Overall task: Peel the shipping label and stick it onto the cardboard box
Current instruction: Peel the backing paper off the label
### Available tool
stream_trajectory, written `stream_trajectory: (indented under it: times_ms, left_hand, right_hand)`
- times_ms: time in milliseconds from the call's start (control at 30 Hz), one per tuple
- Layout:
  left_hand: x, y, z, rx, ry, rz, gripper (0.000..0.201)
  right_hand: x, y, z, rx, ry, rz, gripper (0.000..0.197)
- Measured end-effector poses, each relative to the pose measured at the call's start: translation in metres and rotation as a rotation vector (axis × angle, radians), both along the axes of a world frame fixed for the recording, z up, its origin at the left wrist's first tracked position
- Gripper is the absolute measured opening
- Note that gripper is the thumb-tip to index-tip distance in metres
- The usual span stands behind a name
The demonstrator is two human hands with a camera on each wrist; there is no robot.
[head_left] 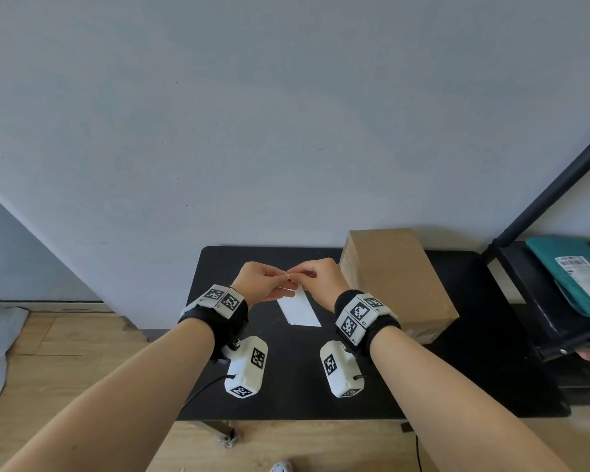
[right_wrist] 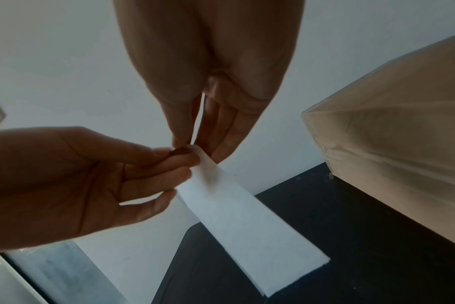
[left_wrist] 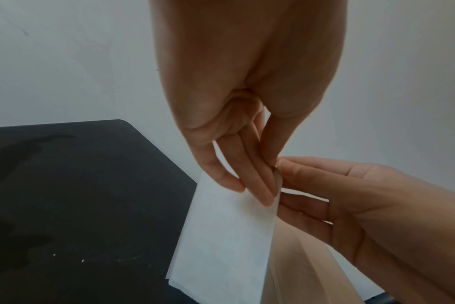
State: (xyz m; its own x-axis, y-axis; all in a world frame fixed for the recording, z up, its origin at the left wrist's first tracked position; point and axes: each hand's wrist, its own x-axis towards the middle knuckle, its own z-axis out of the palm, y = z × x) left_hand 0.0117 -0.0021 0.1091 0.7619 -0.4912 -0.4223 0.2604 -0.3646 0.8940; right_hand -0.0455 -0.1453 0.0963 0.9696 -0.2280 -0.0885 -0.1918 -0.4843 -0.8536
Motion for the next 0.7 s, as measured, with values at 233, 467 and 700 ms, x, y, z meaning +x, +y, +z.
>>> stream_trajectory:
  times_ms: [233,467,700]
  left_hand:
    - [-0.001,-0.005,-0.002,0.049,-0.015,0.000,0.024]
    - [-0.004,-0.008,0.000,0.093,0.023,0.012,0.026]
    - [-0.004,-0.015,0.002,0.082,0.103,0.050,0.026]
  right_hand:
    - [-0.003,0.001,0.002,-0.008,0.028,0.003,0.021]
    - [-0.002,0.001,-0.001,0.011,0.063,-0.084,0.017]
    - [0.001,0.005,0.002,0.003,0.088,-0.089,0.020]
